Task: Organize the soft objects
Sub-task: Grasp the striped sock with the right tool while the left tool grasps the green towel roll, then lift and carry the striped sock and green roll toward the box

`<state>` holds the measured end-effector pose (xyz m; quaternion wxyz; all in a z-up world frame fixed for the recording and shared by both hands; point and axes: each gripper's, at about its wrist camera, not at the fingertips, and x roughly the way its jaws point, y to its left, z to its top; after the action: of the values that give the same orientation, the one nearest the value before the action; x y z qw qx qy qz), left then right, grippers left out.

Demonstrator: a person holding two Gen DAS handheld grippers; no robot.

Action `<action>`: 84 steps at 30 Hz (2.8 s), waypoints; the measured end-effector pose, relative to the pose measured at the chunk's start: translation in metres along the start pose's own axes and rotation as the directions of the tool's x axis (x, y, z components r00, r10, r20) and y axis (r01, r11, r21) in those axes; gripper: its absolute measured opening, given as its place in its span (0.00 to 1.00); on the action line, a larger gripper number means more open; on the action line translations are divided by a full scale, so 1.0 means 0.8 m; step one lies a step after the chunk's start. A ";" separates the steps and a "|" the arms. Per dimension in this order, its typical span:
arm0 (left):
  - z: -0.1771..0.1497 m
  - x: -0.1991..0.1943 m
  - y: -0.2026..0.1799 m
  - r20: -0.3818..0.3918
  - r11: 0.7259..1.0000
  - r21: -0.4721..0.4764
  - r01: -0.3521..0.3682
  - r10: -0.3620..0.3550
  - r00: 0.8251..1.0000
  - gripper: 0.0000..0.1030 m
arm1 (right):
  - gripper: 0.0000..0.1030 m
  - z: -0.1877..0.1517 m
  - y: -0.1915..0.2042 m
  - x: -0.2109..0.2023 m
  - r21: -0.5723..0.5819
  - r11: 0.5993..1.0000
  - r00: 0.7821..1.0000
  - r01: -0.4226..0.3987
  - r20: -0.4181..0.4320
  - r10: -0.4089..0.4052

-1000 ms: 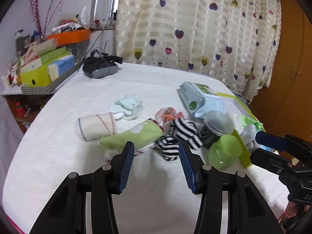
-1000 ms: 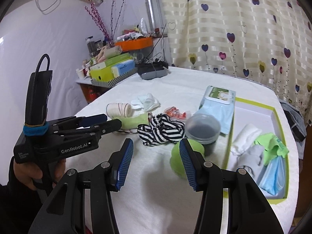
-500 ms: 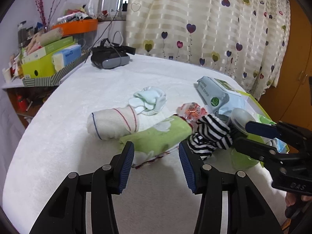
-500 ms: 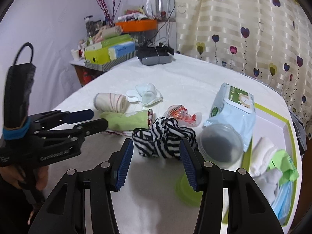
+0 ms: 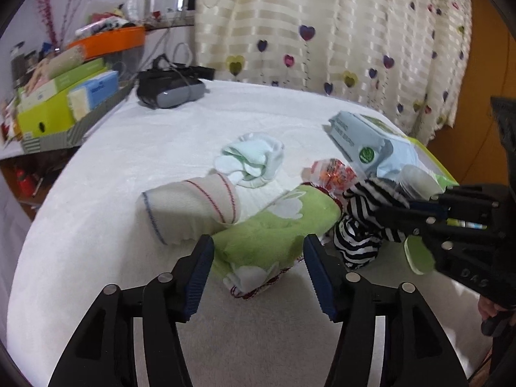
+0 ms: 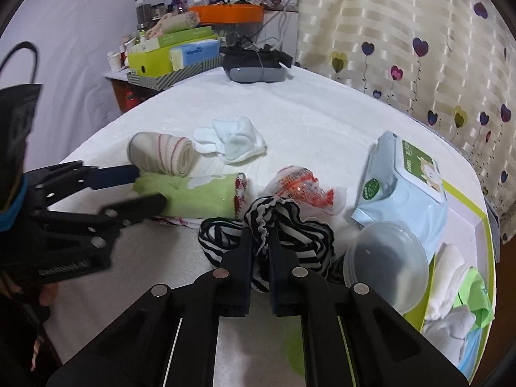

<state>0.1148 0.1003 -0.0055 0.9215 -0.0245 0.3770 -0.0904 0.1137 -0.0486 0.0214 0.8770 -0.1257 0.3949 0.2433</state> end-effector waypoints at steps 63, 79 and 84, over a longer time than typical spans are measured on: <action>-0.010 -0.086 -0.031 0.082 0.995 -0.101 0.007 0.001 0.997 0.33 | 0.07 -0.009 -0.023 -0.131 0.073 0.979 0.932 -0.191 0.327 0.157; 0.019 -0.096 -0.094 0.103 0.997 -0.038 0.066 -0.062 0.993 0.33 | 0.07 -0.019 -0.048 -0.162 0.086 0.984 0.923 -0.155 0.368 0.113; 0.026 -0.090 -0.115 0.095 0.997 -0.014 0.082 -0.080 0.992 0.33 | 0.07 -0.025 -0.066 -0.167 0.107 0.983 0.923 -0.146 0.373 0.096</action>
<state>0.0652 0.0228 0.0693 0.9335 -0.0521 0.3325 -0.1233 0.0522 -0.1455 0.1103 0.9249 0.0054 0.2466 0.2893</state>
